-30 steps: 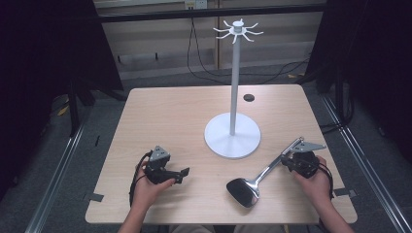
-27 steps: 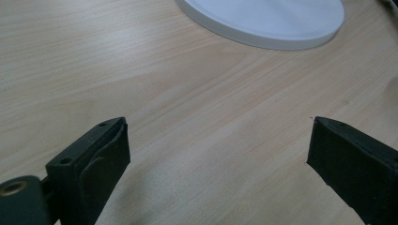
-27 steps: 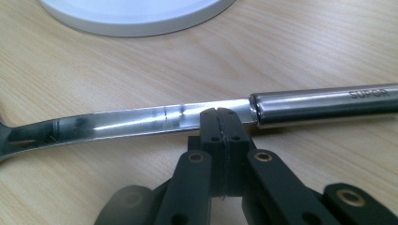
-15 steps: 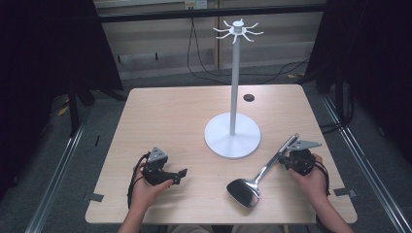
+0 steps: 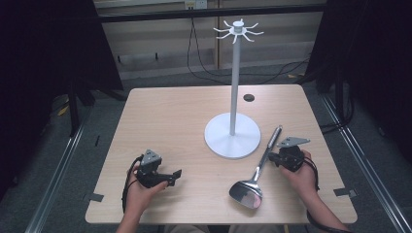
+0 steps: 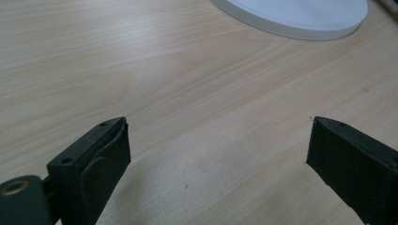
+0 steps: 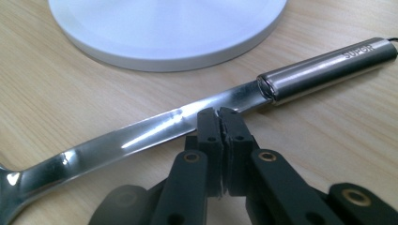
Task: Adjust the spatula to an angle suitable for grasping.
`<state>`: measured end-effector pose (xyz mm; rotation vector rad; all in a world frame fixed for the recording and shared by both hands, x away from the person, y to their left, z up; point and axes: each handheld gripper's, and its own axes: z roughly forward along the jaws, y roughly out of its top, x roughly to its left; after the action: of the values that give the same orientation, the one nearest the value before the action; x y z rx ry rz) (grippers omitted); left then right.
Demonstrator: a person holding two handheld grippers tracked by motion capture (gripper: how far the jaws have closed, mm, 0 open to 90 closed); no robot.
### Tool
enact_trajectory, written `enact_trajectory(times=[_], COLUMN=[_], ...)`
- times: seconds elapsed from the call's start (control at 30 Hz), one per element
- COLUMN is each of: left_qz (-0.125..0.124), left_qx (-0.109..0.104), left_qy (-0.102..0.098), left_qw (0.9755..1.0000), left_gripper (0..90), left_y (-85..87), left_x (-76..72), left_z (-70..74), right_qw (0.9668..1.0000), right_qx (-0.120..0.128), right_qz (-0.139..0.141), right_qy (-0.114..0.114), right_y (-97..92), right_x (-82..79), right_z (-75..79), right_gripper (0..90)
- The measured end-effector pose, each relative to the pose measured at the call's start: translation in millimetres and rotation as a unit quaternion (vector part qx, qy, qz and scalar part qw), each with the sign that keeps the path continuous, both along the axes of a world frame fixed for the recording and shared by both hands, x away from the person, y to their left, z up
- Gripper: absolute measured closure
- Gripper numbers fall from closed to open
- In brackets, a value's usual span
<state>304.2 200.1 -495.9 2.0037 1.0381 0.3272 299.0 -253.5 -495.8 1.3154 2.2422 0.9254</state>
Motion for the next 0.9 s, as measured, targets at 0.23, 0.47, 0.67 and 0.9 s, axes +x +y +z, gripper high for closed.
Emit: enact_trajectory(times=[0.23, 0.47, 0.67, 0.9], left_qz=[-0.006, -0.02, -0.024, -0.033], left_qx=[0.003, 0.006, 0.006, 0.007], left_qy=[0.0, -0.001, -0.003, -0.002], left_qw=[1.0, 0.9998, 0.9997, 0.9994], left_gripper=[6.4, 6.5, 6.5, 6.5], left_y=[-2.3, -12.1, -16.0, -18.1], left_x=[1.9, 5.8, 7.6, 8.9], left_z=[0.1, 0.7, 0.9, 0.9], right_qw=[0.9999, 0.9995, 0.9991, 0.9995], right_qx=[0.011, 0.017, 0.024, 0.025], right_qz=[0.003, 0.023, 0.032, 0.016], right_qy=[-0.009, -0.016, -0.012, -0.004], right_y=[7.4, 19.0, 28.3, 34.8], right_x=[-8.2, -19.8, -28.3, -31.3], right_z=[8.4, 13.1, 13.9, 9.0], right_gripper=[76.5, 74.6, 67.8, 51.7])
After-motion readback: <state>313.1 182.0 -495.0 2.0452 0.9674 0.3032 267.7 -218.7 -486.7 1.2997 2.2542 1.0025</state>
